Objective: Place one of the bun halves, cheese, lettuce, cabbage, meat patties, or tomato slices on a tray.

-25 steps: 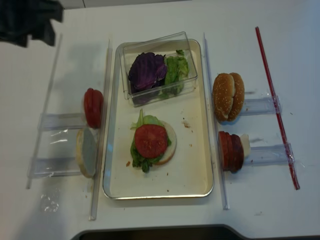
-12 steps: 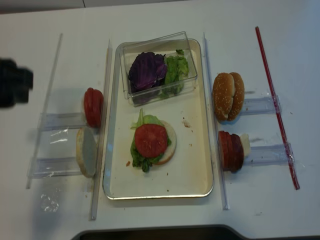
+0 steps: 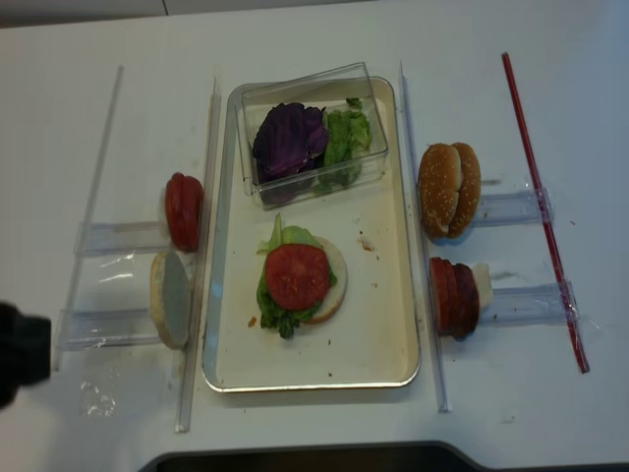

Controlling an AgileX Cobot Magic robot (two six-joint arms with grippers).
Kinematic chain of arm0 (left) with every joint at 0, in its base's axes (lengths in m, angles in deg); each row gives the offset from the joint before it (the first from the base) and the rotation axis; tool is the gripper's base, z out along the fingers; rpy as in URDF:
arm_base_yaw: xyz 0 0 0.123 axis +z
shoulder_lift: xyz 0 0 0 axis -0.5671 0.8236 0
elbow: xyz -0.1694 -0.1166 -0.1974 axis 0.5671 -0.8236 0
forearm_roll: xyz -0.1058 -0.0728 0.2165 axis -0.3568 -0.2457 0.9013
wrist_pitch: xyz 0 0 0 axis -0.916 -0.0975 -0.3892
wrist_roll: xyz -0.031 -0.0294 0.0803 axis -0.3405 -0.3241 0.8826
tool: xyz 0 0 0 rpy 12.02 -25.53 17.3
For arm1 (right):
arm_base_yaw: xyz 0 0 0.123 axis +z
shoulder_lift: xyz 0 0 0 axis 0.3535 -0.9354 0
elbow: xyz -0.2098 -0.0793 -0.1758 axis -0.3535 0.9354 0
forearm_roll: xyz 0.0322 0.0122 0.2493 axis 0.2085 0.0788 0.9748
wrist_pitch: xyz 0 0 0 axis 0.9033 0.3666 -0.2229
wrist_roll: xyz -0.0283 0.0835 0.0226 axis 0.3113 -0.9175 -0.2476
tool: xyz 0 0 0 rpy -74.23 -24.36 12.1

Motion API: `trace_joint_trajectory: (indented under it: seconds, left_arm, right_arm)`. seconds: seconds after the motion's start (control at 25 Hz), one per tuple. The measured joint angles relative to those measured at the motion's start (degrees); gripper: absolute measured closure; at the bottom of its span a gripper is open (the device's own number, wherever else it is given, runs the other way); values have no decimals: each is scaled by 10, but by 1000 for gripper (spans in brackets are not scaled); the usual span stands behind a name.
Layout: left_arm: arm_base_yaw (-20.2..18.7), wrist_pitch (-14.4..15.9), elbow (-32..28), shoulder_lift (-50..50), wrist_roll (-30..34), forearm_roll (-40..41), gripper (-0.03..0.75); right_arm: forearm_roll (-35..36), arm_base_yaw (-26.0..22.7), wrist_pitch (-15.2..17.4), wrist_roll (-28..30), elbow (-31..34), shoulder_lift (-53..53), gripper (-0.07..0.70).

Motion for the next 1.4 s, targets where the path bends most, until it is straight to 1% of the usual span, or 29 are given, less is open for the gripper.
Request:
trace_joint_trajectory:
  seconds: [0.28,0.56,0.72,0.96,1.4]
  left_arm:
    - [0,0,-87,-118,16,-4,309]
    - [0,-32,-170,-228,30,-6,309]
    - [0,-43,-179,-289,35,-8,310]
    - [0,-43,-180,-363,57,-24,310]
    - [0,-43,-181,-370,59,-30,310]
  right_arm:
    - [0,0,0,0,0,0,472]
    - [0,0,0,0,0,0,472]
    - [0,0,0,0,0,0,472]
    - [0,0,0,0,0,0,472]
    - [0,0,0,0,0,0,472]
